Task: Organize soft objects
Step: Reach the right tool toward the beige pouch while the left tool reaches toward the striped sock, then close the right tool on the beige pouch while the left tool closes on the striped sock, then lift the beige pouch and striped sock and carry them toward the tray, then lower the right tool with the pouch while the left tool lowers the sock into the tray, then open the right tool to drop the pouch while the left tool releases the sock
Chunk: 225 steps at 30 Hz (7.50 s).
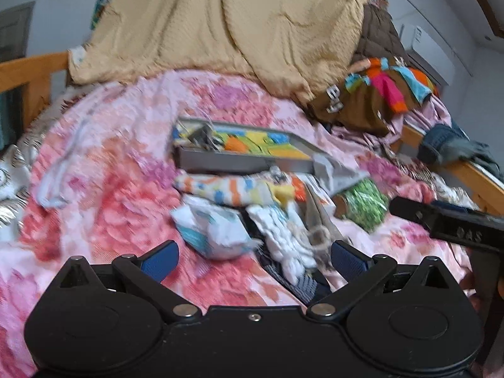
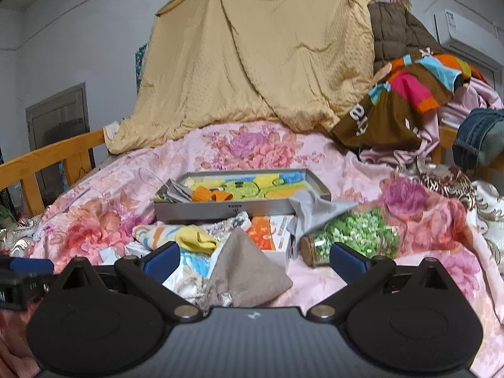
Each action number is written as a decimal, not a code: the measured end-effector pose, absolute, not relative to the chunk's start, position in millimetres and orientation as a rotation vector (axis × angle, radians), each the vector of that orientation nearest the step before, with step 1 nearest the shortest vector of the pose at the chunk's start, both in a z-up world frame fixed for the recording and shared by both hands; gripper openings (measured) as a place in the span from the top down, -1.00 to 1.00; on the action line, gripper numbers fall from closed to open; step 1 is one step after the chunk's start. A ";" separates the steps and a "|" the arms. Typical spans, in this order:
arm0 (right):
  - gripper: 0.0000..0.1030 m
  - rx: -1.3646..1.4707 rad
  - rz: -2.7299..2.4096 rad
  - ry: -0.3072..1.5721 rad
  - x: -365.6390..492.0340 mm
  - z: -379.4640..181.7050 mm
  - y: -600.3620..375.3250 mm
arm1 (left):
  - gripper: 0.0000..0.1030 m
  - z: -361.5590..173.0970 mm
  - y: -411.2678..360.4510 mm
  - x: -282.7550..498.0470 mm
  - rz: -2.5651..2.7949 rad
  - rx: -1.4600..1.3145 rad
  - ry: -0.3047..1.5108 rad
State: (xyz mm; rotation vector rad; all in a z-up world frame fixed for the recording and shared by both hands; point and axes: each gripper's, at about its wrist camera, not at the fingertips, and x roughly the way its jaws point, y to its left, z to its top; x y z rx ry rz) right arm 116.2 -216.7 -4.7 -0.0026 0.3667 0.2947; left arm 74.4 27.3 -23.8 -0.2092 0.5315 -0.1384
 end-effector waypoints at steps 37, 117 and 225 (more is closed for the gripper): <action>-1.00 0.084 0.481 0.721 233.0 -47.5 -203.8 | -0.98 -87.9 -26.6 150.5 -0.373 -0.226 0.790; 0.46 0.246 0.506 0.729 226.1 -32.7 -220.1 | 0.94 -43.8 0.5 112.8 0.036 -0.206 0.515; -0.08 0.149 0.463 0.660 462.1 -38.7 -178.1 | 0.28 -43.6 17.0 409.2 0.030 -0.382 0.572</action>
